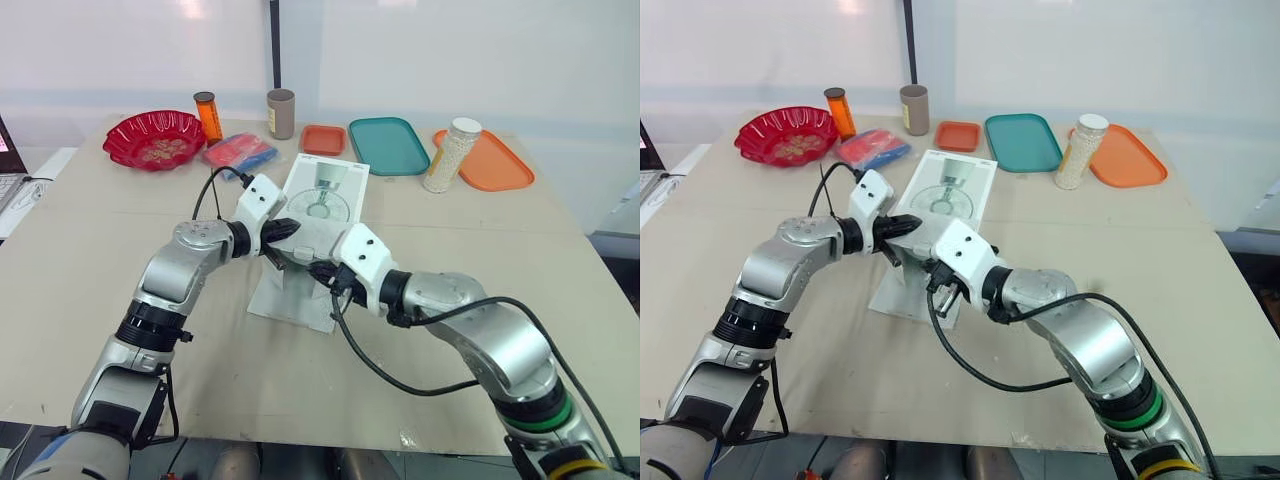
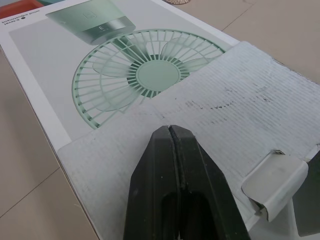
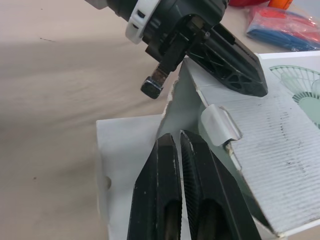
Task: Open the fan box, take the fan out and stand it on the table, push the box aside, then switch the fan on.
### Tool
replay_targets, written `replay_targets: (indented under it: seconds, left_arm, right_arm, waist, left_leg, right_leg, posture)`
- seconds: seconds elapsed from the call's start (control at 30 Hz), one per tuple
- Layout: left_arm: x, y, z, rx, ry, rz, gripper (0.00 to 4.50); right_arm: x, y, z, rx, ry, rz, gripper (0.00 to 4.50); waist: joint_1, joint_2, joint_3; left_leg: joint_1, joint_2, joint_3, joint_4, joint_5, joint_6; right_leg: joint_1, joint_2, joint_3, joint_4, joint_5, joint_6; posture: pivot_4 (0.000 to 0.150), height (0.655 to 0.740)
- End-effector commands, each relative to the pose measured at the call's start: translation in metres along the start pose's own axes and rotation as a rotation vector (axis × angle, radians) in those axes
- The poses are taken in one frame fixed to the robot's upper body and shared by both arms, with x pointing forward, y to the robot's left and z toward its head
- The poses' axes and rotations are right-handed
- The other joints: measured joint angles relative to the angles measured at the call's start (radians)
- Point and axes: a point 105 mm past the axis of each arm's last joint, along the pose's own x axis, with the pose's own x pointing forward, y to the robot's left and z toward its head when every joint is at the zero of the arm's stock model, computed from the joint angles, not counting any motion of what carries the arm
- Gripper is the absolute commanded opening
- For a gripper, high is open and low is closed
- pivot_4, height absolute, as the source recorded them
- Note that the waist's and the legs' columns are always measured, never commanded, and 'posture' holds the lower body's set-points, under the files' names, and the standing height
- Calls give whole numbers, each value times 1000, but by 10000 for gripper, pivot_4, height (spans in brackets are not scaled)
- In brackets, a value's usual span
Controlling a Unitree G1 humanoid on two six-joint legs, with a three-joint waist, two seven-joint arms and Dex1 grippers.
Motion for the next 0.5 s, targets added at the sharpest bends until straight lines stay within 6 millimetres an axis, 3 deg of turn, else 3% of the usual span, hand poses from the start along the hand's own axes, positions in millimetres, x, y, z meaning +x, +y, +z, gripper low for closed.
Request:
replay_targets:
  seconds: [0.03,0.27,0.5]
  left_arm:
    - [3,1,-13,-23,47,7,0]
    - [3,-1,-13,-27,38,6,0]
    - [4,-2,-14,-31,33,8,0]
  right_arm:
    - [4,-12,18,-76,-39,-23,1302]
    - [10,-15,3,-123,32,-10,1302]
    - [4,-9,-16,-133,108,24,1302]
  waist:
    - [0,0,0]
    - [0,0,0]
    - [0,0,0]
  left_leg:
    - [0,0,0,0,0,0]
    - [0,0,0,0,0,0]
    - [0,0,-1,0,0,0]
  right_leg:
    - [0,0,0,0,0,0]
    - [0,0,0,-1,0,0]
    - [0,0,-1,-1,0,0]
  posture:
    - [1500,7400]
    - [1500,7400]
    - [1500,7400]
